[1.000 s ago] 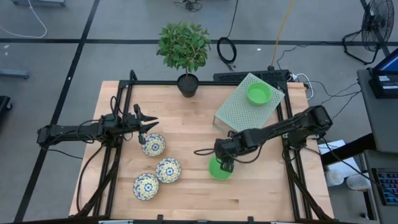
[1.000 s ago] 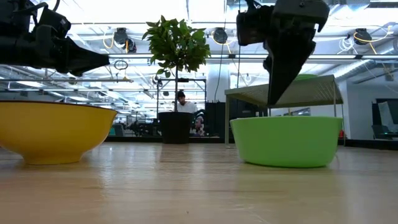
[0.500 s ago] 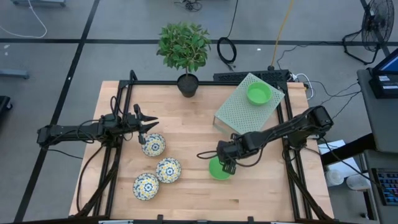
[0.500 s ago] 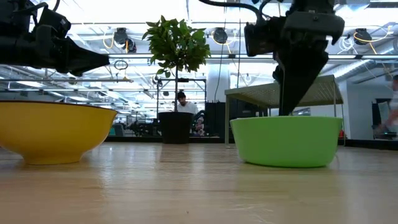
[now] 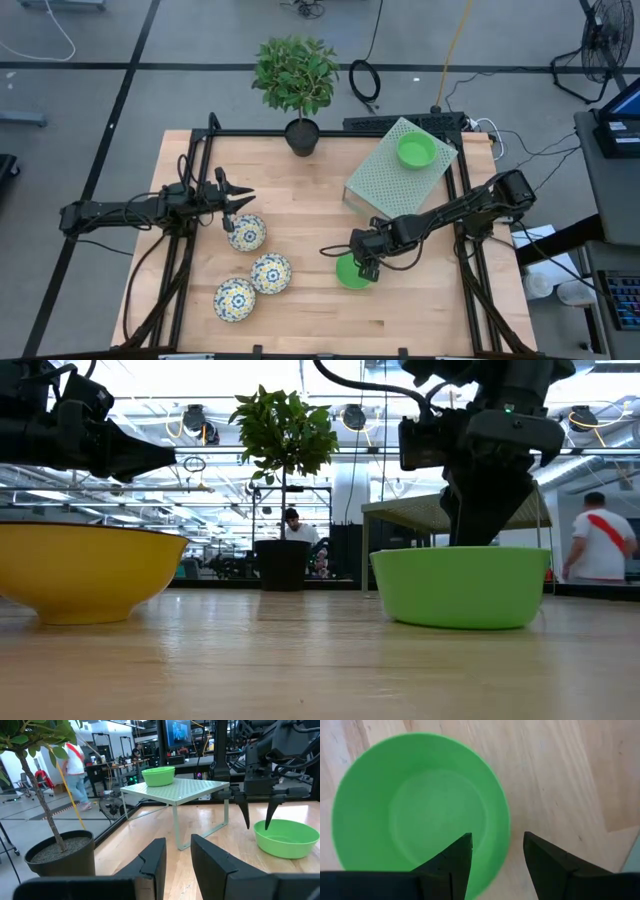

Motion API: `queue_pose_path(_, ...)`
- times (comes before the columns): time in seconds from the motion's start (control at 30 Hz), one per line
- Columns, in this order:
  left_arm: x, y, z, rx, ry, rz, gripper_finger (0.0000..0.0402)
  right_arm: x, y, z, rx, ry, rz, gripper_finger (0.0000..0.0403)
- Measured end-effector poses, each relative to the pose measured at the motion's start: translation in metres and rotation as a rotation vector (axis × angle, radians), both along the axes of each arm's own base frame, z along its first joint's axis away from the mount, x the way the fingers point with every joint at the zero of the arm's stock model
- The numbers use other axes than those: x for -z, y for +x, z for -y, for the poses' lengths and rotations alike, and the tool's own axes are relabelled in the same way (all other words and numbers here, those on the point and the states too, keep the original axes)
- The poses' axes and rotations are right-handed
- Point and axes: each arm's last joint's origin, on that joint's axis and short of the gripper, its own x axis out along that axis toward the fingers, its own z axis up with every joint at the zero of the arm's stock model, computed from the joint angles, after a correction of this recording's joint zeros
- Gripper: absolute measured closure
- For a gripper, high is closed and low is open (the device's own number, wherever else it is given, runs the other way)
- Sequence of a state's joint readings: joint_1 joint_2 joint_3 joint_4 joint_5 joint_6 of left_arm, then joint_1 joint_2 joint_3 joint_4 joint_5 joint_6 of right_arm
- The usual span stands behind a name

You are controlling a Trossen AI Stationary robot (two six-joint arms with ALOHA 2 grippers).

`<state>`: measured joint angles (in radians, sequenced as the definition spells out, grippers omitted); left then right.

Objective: Pick & Place Mini bowls
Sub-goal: Stack the green bowl on the green bowls on the shelf

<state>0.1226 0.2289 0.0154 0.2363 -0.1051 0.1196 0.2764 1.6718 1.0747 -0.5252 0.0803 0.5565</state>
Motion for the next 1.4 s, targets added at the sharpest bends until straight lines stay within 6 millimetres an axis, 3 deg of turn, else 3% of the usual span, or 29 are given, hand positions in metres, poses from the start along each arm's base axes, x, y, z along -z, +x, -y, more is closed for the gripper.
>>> queue_pose_path(0.33, 0.0, 0.0, 0.0, 0.0, 0.0, 0.0, 0.0309, 0.012, -0.005, 0.002, -0.009, -0.001, 0.015, 0.0239)
queue_pose_path(1.4, 0.0, 0.0, 0.0, 0.0, 0.0, 0.0, 0.0309, 0.012, -0.002, 0.001, 0.01, 0.015, 0.038, 0.0239)
